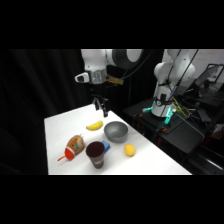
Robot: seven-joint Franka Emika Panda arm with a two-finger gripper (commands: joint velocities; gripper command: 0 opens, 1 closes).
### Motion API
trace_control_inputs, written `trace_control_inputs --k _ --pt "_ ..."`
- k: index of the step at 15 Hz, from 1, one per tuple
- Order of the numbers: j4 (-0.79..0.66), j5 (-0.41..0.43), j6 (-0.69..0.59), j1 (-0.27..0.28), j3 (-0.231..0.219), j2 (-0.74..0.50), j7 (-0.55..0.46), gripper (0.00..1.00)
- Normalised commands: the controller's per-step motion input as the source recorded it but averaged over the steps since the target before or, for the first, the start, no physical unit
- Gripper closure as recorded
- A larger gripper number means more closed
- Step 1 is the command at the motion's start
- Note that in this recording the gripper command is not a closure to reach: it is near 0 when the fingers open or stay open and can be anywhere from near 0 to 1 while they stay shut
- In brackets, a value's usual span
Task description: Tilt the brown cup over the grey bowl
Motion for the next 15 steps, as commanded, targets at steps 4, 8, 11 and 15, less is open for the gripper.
trace_control_inputs --k 4,8,11,15 --pt "0.17 -0.214 -0.03 0.08 0.036 0.08 0.24 0.0" --pt "0.4 -0.28 -0.06 0.189 0.106 0.21 0.38 0.0" --pt "0.42 -0.192 -0.03 0.162 0.075 0.25 0.26 0.0" --pt "0.35 -0.031 0.04 0.113 0.064 0.27 0.09 0.0"
